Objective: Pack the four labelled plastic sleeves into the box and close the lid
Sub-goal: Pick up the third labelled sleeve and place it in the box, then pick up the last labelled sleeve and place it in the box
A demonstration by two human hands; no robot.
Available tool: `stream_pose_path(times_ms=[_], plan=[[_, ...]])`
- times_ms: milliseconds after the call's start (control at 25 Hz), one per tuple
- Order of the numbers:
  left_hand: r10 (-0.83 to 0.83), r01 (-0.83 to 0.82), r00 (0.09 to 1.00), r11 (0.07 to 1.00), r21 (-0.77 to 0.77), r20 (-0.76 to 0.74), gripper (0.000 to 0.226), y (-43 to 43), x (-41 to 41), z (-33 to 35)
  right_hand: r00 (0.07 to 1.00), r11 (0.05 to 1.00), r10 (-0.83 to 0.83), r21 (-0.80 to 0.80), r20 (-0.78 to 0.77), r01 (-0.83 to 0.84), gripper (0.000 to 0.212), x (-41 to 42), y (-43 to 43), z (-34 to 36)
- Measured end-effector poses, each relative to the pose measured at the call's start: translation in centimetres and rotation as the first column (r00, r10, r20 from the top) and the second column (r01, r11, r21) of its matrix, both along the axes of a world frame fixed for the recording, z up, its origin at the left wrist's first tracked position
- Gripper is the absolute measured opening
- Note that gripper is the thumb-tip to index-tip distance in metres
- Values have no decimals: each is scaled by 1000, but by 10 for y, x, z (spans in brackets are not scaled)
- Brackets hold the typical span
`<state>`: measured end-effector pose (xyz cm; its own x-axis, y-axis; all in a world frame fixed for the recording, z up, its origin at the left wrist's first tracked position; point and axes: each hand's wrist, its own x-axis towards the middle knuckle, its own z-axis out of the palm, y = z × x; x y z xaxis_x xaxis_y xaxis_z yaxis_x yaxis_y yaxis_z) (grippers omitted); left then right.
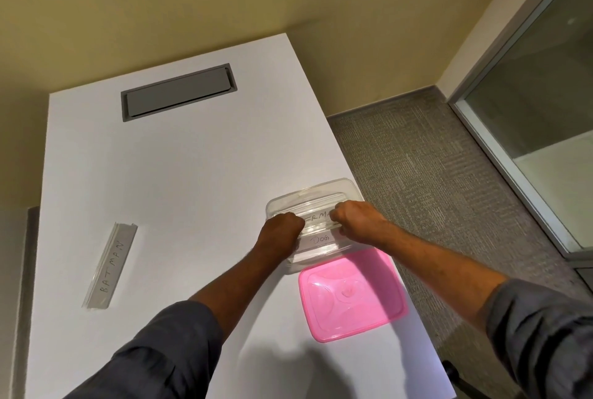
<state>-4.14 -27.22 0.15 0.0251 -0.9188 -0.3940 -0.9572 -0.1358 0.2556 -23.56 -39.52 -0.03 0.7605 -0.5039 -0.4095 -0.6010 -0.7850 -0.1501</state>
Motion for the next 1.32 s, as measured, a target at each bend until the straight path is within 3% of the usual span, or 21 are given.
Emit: stream_pose_path(times_ms=[160, 400, 560, 760, 1000, 1200, 1320], plan=[[44, -50, 996, 996, -74, -83, 34, 0, 3, 10, 996, 998, -65, -3, 55, 65, 22, -2, -1, 3], [272, -343, 926, 896, -282, -262, 23, 27, 19, 43, 944, 975, -219, 24, 247, 220, 19, 23, 11, 28], [412, -521, 834, 807, -279, -366, 19, 68, 49, 58, 842, 945, -325, 159, 431, 284, 12, 65, 45, 51], [606, -713, 686, 669, -209, -402, 17, 142, 107, 63, 772, 884, -419, 407, 478, 228, 11, 141, 113, 64], [777, -875, 482, 453, -173, -405, 14, 241, 183, 59, 765, 761, -521, 613, 379, 214, 10, 238, 200, 49], [887, -973, 230, 212, -89, -400, 22, 305, 232, 46, 799, 677, -540, 700, 266, 225, 11, 298, 268, 28], [871, -999, 11, 33, 36, -491, 26, 331, 256, 28, 813, 645, -543, 724, 211, 243, 13, 327, 300, 13]])
